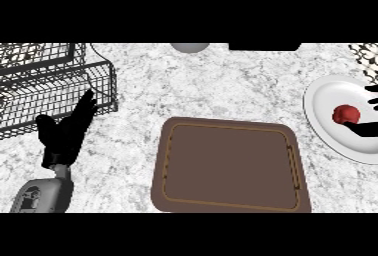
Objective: Pick the bell pepper from the tray and place it in the plate
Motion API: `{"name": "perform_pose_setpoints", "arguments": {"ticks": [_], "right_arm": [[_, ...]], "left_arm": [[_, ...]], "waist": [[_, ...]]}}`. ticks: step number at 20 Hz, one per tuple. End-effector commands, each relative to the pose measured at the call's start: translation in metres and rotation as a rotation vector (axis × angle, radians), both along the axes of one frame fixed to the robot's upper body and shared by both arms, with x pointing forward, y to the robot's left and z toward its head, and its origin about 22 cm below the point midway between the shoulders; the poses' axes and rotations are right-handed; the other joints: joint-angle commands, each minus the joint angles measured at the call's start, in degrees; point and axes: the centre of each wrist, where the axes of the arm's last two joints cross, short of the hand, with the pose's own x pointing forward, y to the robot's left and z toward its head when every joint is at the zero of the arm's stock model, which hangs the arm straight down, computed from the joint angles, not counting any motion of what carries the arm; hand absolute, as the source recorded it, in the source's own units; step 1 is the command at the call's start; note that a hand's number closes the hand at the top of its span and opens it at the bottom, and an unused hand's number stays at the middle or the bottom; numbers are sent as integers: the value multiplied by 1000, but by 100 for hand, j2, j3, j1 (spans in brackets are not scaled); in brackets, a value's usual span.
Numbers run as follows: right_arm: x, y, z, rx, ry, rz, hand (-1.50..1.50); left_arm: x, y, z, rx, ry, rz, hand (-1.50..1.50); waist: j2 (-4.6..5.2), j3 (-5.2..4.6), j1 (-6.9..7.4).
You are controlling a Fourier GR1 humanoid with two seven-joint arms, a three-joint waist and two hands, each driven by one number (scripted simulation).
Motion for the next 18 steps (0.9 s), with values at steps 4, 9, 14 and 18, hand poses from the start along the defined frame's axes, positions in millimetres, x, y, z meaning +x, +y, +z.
{"name": "perform_pose_setpoints", "arguments": {"ticks": [4,9,14,18], "right_arm": [[5,-8,10,5,-250,113,-150],[15,0,39,207,-475,286,-150],[2,-10,32,487,-437,188,-150],[-14,-33,29,642,-353,226,-150]], "left_arm": [[14,11,4,0,8,8,0],[-4,8,-7,3,15,26,0],[-15,8,-13,-4,17,31,0],[-3,9,9,23,-7,21,0]], "waist": [[-3,-4,-71],[-77,-17,-195],[-84,-17,-178],[-56,-9,-128]]}}
